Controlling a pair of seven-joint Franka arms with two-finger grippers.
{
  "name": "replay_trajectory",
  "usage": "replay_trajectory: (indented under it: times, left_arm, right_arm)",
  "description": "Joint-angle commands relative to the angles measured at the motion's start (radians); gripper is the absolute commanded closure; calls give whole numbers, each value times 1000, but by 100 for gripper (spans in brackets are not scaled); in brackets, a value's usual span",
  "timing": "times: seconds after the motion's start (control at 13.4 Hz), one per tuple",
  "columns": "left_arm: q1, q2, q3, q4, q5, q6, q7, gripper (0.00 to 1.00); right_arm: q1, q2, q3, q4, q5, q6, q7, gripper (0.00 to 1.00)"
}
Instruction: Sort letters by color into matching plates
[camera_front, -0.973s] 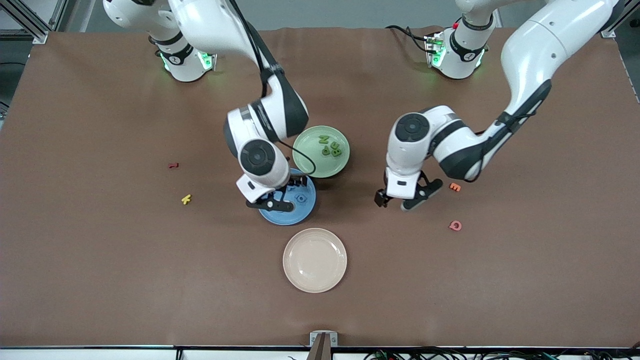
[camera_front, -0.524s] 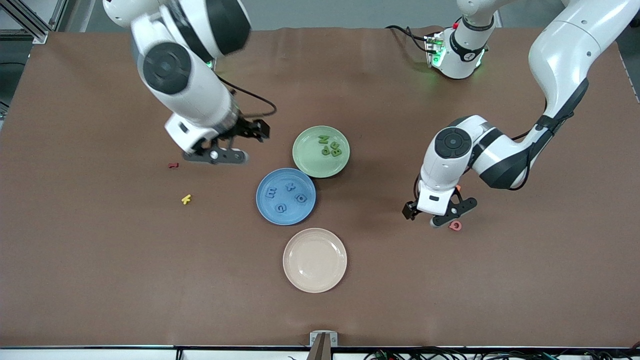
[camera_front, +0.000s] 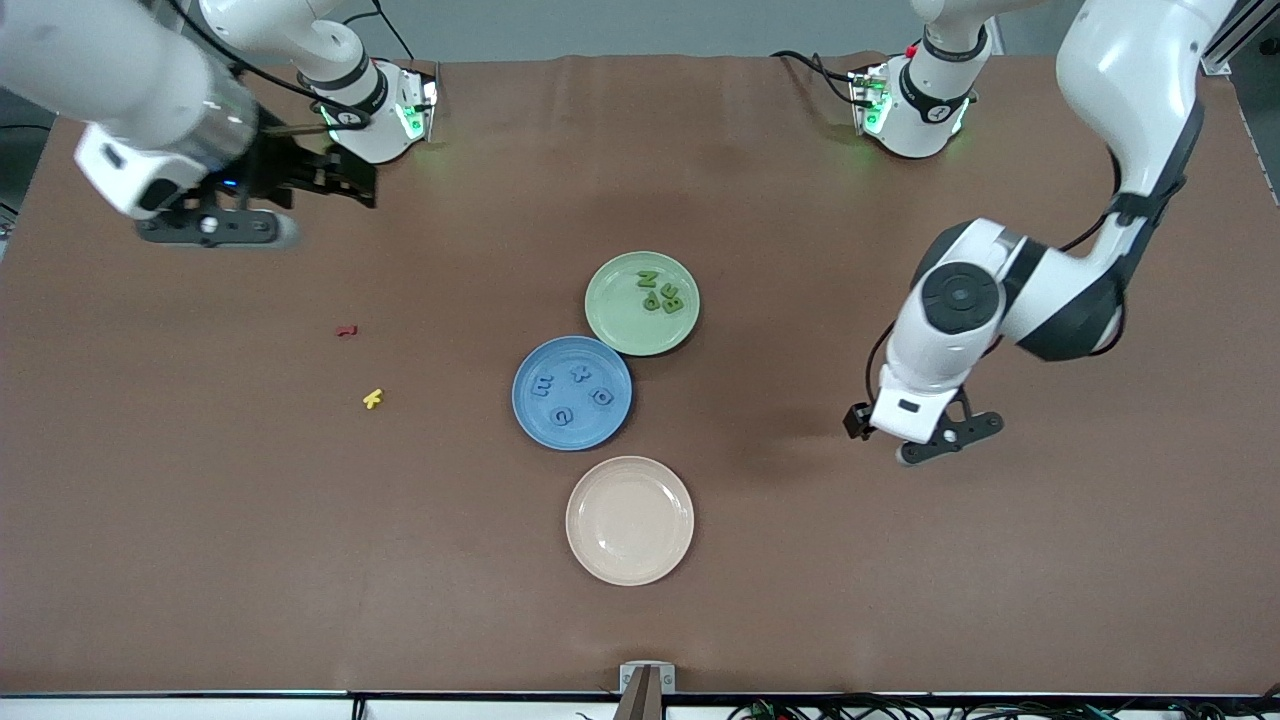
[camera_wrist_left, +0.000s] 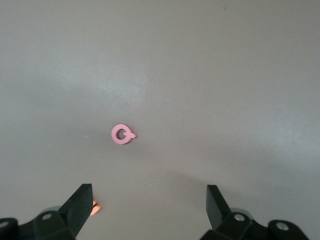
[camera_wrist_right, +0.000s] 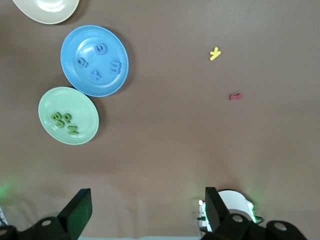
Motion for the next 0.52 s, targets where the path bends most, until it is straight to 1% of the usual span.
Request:
replay_trajectory:
  times: [0.0, 0.15, 0.22, 0.3, 0.37, 0.45]
  left_arm:
    - [-79, -171, 163, -40, -200, -65, 234, 0]
    - [-130, -254, 274, -38, -271, -170, 397, 0]
    - [-144, -291, 323, -37, -314, -229, 493, 0]
    - [-159, -325, 377, -33, -360, -269, 559, 0]
    - [-168, -354, 430, -24, -398, -309, 606, 0]
    - [-171, -374, 460, -6, -420, -361, 652, 0]
  right_arm:
    - [-191, -52, 155, -89, -29, 20, -63, 0]
    - [-345, -52, 265, -92, -33, 23, -118, 0]
    - [-406, -52, 313, -94, -38, 35, -129, 0]
    - [-455, -51, 350, -98, -51, 46, -129, 0]
    - [-521, -51, 400, -112, -64, 72, -129, 0]
    - [-614, -51, 484, -127, -64, 98, -129, 0]
